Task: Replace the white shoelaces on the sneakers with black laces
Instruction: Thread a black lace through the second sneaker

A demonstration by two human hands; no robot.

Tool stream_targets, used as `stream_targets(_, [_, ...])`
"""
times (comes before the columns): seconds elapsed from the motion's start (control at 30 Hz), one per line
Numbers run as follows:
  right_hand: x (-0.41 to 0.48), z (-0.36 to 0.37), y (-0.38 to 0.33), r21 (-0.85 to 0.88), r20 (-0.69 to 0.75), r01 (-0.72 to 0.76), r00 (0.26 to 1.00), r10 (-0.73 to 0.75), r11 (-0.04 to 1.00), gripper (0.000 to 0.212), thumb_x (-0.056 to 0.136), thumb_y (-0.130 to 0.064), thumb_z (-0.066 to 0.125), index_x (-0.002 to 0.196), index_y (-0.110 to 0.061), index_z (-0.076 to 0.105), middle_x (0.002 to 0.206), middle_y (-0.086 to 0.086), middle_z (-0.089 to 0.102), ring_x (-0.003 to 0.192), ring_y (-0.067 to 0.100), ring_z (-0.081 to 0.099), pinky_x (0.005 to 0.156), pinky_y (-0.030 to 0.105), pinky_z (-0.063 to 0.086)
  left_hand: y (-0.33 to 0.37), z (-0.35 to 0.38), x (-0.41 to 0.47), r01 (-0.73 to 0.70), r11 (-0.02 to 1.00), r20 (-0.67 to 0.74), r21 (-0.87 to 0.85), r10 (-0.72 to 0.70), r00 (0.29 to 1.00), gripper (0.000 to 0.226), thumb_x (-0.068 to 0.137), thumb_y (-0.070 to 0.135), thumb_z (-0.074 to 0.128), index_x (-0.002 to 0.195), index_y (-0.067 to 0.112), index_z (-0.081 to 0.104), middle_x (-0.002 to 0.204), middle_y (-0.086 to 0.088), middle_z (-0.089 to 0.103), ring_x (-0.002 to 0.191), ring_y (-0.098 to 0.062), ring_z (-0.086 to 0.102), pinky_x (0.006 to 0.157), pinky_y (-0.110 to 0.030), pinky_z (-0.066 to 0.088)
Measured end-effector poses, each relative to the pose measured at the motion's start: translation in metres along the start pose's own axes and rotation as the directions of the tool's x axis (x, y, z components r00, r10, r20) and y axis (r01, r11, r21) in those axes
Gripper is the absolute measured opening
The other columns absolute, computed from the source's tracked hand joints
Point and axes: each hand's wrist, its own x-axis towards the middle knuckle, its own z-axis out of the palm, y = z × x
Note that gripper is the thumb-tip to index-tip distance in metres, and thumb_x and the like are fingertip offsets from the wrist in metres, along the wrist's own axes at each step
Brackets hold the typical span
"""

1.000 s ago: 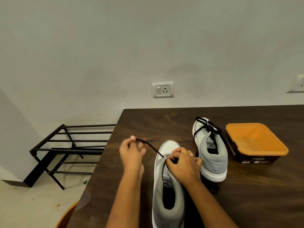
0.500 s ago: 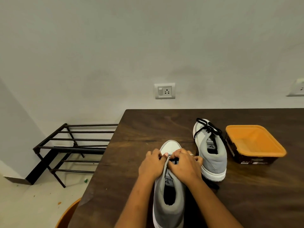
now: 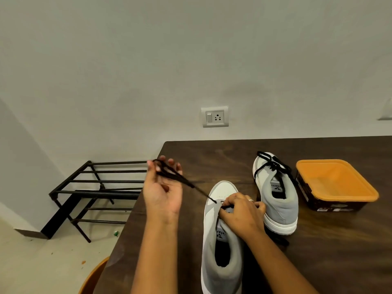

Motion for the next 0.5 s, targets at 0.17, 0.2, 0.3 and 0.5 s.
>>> stream_targets(0.17, [0.000,-0.001,-0.002,-0.011,0.006,-0.006,1.000,0.006,1.000,0.025,0.081,-0.055,0.054,0.093,-0.037,0.066,0.112,-0.020,0.058,0.114,0.006,0.046,0.095,0.037,0.023,-0.013,-0.025,0.010,-0.070,0.480,0.044,0.875,0.065,0.997,0.019,0.099,0.023,0.044,0.088,0.021,0.059,0.074,0.003,0.053,0.048,-0.004,0.044,0.043,-0.017,0.036])
stream_targets(0.2, [0.000,-0.001,-0.003,-0.009,0.010,-0.010,1.000,0.010,1.000,0.025,0.081,-0.055,0.054,0.093,-0.037,0.066,0.113,-0.020,0.059,0.114,0.007,0.046,0.095,0.037,0.023,-0.025,-0.039,0.012,-0.128,0.113,0.128,0.985,0.011,0.992,0.016,0.099,0.021,0.046,0.102,0.021,0.062,0.084,0.001,0.058,0.062,-0.008,0.053,0.052,-0.019,0.040])
stream_targets(0.3, [0.000,-0.002,-0.003,-0.006,0.017,-0.018,1.000,0.018,1.000,0.026,0.081,-0.055,0.055,0.096,-0.037,0.067,0.115,-0.019,0.059,0.116,0.007,0.046,0.096,0.037,0.022,-0.056,-0.080,0.009,-0.327,-0.532,0.201,0.781,-0.282,0.938,0.029,0.097,0.031,0.048,0.122,0.019,0.054,0.114,-0.005,0.059,0.105,-0.025,0.057,0.085,-0.031,0.045])
stream_targets(0.5, [0.001,0.001,0.000,0.022,0.013,-0.021,1.000,0.020,1.000,0.027,0.081,-0.058,0.056,0.092,-0.036,0.066,0.112,-0.019,0.059,0.116,0.006,0.046,0.095,0.037,0.022,-0.065,-0.090,0.003,-0.376,-0.715,0.313,0.590,-0.226,0.922,0.024,0.098,0.037,0.040,0.108,0.020,0.055,0.106,-0.002,0.055,0.094,-0.025,0.059,0.072,-0.034,0.043])
